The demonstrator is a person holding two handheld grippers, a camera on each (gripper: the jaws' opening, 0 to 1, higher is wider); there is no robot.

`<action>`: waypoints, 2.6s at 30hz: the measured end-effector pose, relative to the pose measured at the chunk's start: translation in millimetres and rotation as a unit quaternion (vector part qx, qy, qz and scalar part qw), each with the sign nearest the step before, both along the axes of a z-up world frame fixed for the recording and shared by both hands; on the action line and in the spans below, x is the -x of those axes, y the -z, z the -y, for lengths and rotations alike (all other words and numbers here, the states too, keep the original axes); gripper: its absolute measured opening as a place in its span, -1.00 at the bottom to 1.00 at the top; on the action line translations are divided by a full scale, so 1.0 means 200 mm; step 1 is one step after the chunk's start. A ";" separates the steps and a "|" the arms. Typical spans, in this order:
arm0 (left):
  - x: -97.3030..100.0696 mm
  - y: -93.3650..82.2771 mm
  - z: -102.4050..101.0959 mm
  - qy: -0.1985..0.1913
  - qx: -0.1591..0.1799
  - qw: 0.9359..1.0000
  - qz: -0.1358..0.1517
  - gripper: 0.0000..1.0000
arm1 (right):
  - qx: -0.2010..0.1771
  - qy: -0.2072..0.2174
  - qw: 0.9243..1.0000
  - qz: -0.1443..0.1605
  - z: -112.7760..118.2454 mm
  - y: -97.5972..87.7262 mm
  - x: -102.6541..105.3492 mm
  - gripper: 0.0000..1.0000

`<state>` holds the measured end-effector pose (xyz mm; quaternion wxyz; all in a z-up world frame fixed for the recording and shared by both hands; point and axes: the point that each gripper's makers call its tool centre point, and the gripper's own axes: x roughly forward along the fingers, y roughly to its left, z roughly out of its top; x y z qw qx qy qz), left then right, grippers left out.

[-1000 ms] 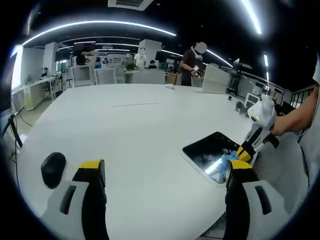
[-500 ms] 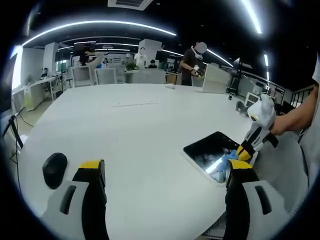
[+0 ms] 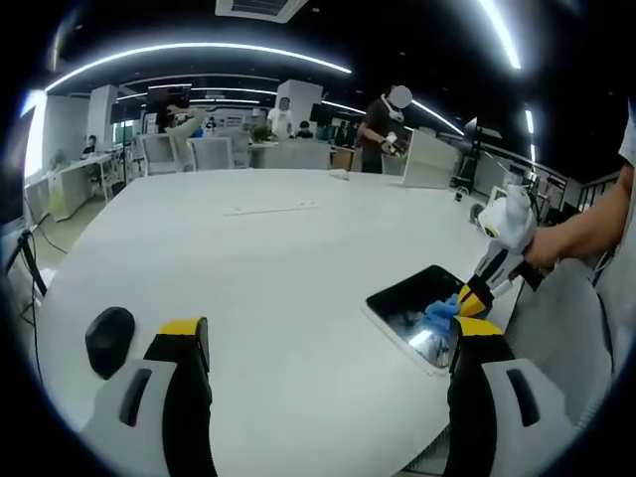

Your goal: Wipe the mirror surface with the cleaning cloth until all visible marks leave the cleaned area.

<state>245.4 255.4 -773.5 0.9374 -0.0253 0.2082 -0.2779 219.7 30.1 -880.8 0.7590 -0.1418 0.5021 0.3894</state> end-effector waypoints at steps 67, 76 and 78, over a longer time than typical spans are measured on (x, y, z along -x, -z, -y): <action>0.00 0.00 0.03 0.004 -0.004 1.000 -0.010 0.98 | 0.003 0.014 1.000 0.023 -0.05 0.00 -0.47 -1.00; -0.01 -0.01 0.03 0.004 -0.005 1.000 -0.008 0.98 | 0.006 0.018 1.000 0.020 0.00 0.00 -0.47 -1.00; -0.01 -0.02 0.04 0.003 -0.004 1.000 -0.008 0.98 | 0.007 0.020 1.000 0.019 0.02 0.00 -0.47 -1.00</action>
